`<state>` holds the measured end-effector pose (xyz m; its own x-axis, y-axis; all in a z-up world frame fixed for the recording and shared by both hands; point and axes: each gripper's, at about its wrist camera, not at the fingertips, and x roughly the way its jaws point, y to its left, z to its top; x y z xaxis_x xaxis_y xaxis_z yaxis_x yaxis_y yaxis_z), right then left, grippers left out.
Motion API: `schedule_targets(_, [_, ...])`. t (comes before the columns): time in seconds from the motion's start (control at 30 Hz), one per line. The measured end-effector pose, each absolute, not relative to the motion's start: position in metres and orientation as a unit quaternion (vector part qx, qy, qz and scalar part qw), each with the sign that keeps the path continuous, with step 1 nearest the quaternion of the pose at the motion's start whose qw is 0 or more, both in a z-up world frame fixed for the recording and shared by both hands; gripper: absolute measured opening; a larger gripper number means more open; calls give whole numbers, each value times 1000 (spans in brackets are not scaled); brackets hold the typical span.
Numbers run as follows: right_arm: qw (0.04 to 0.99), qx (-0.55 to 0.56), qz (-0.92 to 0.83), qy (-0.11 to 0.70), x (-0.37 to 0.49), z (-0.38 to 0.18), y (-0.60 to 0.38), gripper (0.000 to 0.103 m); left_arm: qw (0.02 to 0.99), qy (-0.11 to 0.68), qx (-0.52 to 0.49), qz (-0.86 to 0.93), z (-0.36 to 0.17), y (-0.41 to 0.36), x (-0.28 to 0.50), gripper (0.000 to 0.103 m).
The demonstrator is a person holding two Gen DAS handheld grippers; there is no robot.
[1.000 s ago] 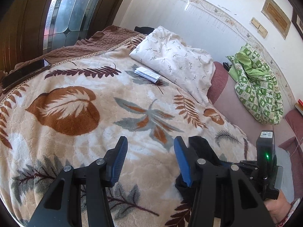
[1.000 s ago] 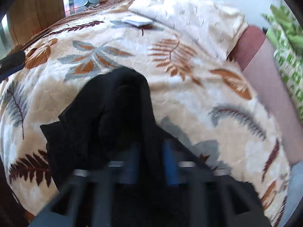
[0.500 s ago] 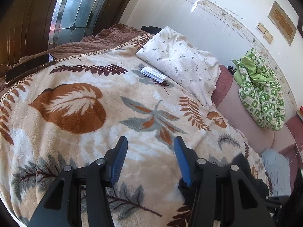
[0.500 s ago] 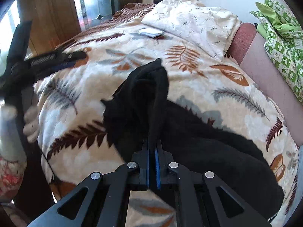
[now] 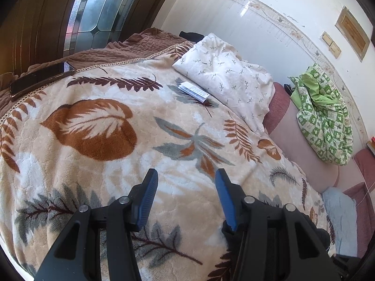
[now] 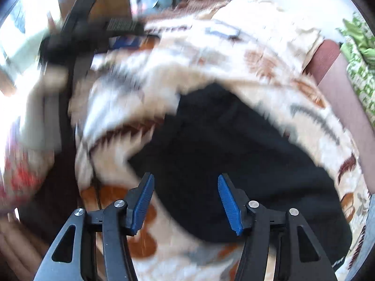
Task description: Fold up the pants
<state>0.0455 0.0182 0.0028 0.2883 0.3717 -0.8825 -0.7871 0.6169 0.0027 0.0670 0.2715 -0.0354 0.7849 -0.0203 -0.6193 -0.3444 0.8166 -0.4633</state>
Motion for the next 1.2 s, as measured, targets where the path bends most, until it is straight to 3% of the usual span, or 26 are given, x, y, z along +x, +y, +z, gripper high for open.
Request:
schedule_targets(0.13, [764,-178,383,489,72,-4,57,62,900,315,-289,91,-35,272,67,50])
schedule_targets(0.27, [739,-179,348,548,84,-46,100,61,897,319,-292,88,-36,273,66,50])
schedule_targets(0.37, [760,-229,310,524,73,-57,107,42,898,315,-295,85,-35,273,66,50])
schedule_targets(0.4, [764,-231,305,520,71,-54,105,21,898,314,-296,84,-35,273,65,50])
schedule_targets(0.5, [767,-203,306,526,70,-42,87,10,898,313,-299,76,-35,271,65,50])
schedule_targets(0.8, [811,-118,301,488,107,18,74,8,900,305,-302,70,-28,271,62,50])
schedule_targets(1.0, [810,-86,288,503,163,11,109,8,898,302,-309,80,-28,278,61,50])
schedule_targets(1.13, [787,-94,284,540,183,-25,133,14,897,305,-310,83,-31,280,62,50])
schedule_targets(1.2, [782,-82,291,545,186,-34,131,23,897,308,-306,84,-32,279,63,50])
